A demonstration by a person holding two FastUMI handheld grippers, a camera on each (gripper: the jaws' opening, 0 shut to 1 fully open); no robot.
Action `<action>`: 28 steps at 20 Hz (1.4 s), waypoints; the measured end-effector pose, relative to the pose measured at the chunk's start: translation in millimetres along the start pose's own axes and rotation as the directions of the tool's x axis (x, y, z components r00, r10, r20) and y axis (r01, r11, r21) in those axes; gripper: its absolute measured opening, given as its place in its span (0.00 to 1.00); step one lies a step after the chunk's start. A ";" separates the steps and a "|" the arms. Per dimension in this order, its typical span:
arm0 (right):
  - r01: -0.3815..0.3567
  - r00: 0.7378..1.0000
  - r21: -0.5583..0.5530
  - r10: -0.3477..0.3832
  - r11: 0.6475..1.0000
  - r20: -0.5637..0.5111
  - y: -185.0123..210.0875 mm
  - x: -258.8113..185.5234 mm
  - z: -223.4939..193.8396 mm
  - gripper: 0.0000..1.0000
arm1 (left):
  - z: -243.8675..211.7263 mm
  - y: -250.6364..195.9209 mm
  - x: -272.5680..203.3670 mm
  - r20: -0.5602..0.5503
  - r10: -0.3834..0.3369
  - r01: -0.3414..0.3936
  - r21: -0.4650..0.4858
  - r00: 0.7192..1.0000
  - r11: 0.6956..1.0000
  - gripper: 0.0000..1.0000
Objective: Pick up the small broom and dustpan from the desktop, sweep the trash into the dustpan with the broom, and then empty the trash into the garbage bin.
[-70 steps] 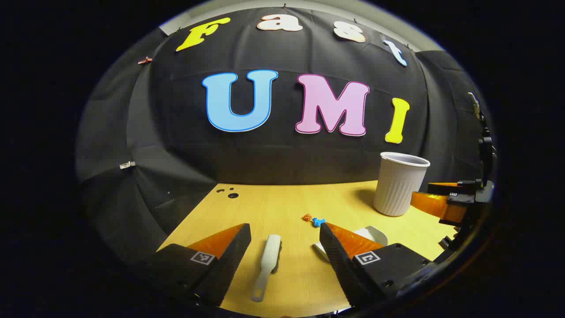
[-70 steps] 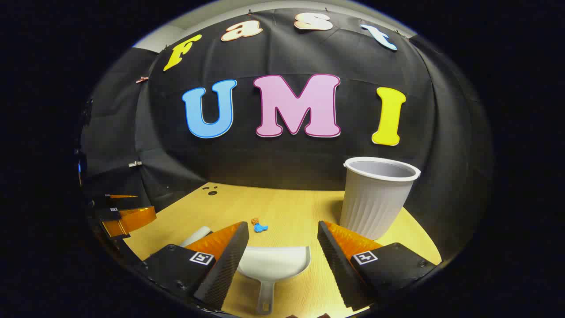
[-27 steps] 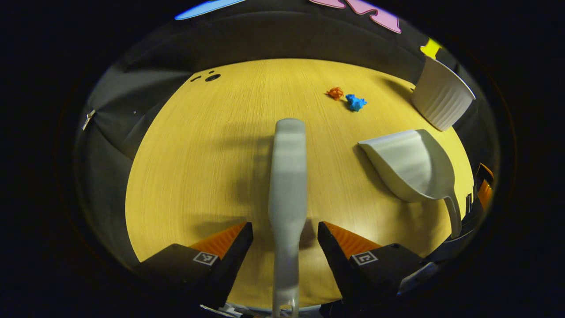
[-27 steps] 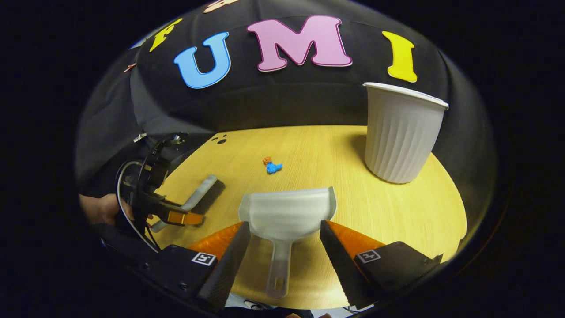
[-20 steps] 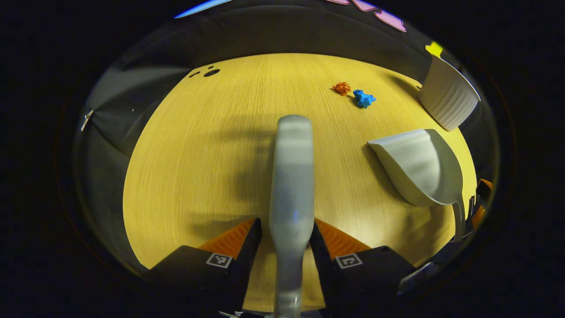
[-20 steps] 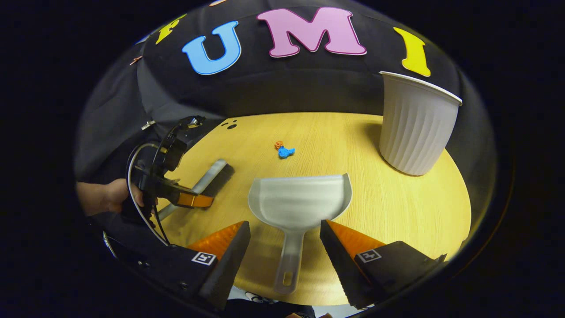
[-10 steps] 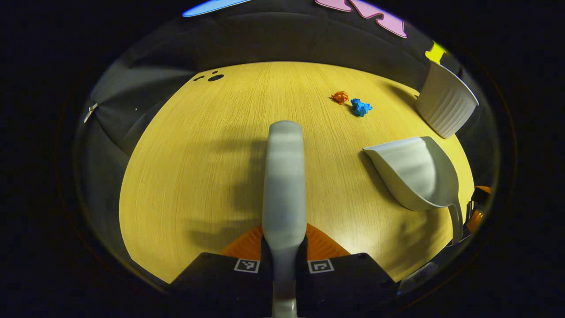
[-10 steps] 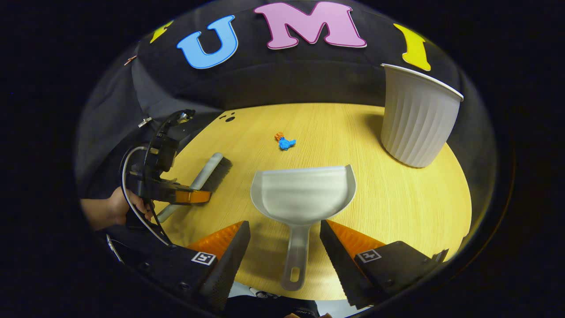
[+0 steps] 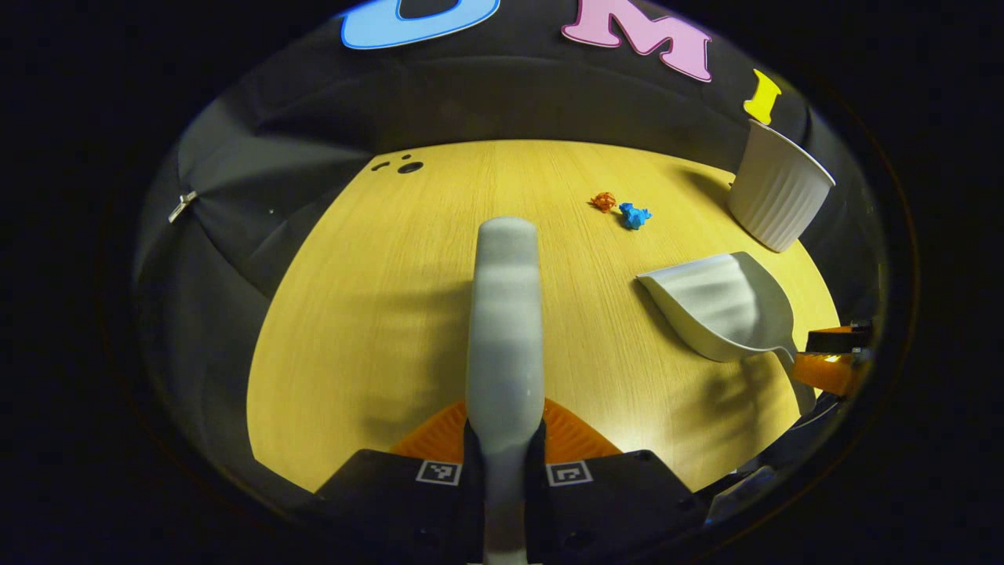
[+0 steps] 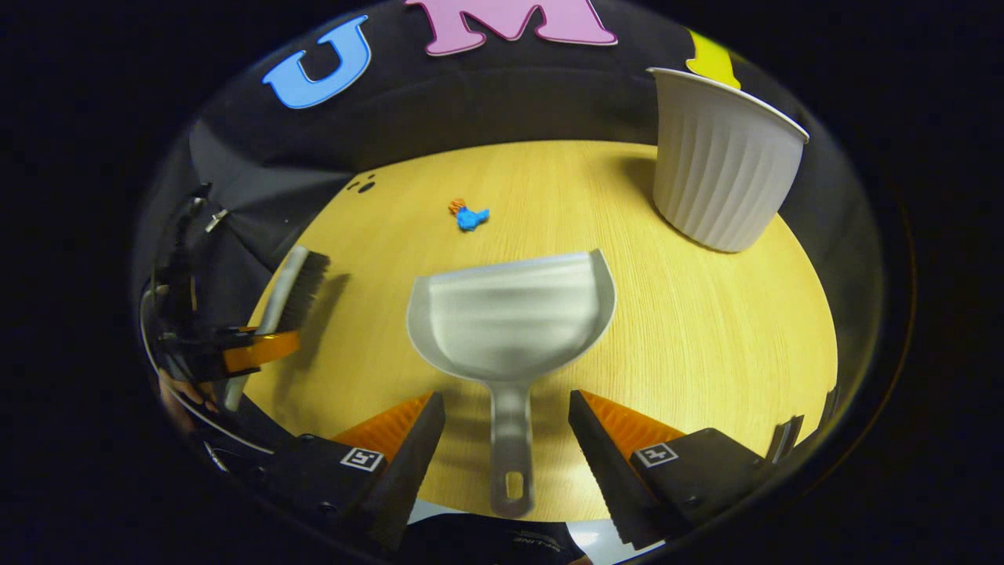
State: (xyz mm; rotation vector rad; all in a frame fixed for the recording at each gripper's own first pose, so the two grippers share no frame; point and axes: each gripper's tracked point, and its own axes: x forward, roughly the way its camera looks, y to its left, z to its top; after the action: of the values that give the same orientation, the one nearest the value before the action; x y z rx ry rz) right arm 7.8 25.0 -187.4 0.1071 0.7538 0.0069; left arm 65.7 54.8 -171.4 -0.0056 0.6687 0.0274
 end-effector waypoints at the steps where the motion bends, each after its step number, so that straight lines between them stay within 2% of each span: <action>1: 0.037 0.999 -0.023 -0.038 0.999 -0.026 -7.5 7.5 -4.0 0.99 | -0.2 0.7 -3.9 0.003 0.004 -0.004 -0.011 1.000 1.000 0.25; 4: 0.086 0.992 -0.058 -0.091 0.995 -0.090 -12.3 29.2 -14.7 0.99 | -5.4 6.8 -12.5 -0.005 0.031 -0.031 -0.039 0.999 0.999 0.25; 10: 0.085 0.986 0.006 -0.083 0.996 -0.142 -12.5 54.7 -19.2 0.98 | -1.1 11.2 -13.0 -0.022 0.041 -0.042 -0.060 0.999 0.997 0.25; 14: 0.094 0.986 0.028 -0.089 0.995 -0.137 -18.5 58.9 -14.9 0.76 | 8.2 11.0 -7.4 -0.034 0.043 -0.046 -0.091 0.999 0.995 0.25; 16: 0.099 0.985 -0.018 -0.101 0.995 -0.137 -20.7 59.6 -13.5 0.67 | 13.0 7.9 -1.2 -0.042 0.037 -0.041 -0.096 0.998 0.995 0.25; 17: 0.101 0.985 -0.053 -0.108 0.993 -0.132 -22.6 60.1 -12.7 0.52 | 16.0 5.6 2.7 -0.046 0.033 -0.037 -0.097 0.998 0.995 0.25; 20: 0.068 0.987 -0.119 -0.084 0.991 -0.136 -20.8 57.1 -14.5 0.41 | 25.2 -0.6 13.9 -0.048 0.027 -0.030 -0.075 0.998 0.997 0.25; 24: -0.019 0.984 -0.122 -0.004 0.992 -0.181 -22.7 57.1 -15.2 0.36 | 48.7 -11.6 29.3 -0.055 0.003 -0.005 -0.039 0.998 0.999 0.25; 25: -0.040 0.981 -0.108 0.019 0.993 -0.192 -22.5 57.7 -14.4 0.39 | 58.4 -13.8 34.4 -0.051 -0.001 -0.001 -0.029 0.999 1.000 0.25; 26: -0.056 0.979 -0.100 0.034 0.993 -0.203 -23.7 58.4 -13.6 0.35 | 66.6 -14.7 41.0 -0.052 0.000 0.000 -0.010 0.999 1.000 0.25; 28: -0.052 0.978 -0.160 0.018 0.986 -0.207 -33.3 59.8 -12.6 0.35 | 87.6 -16.4 54.6 -0.053 -0.001 0.003 0.037 0.999 0.999 0.25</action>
State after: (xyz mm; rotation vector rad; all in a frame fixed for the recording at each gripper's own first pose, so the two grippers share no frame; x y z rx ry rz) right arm 41.7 -4.3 -240.7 -0.0391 0.9538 0.1157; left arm 163.4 40.9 -136.5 0.0291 0.7218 0.0128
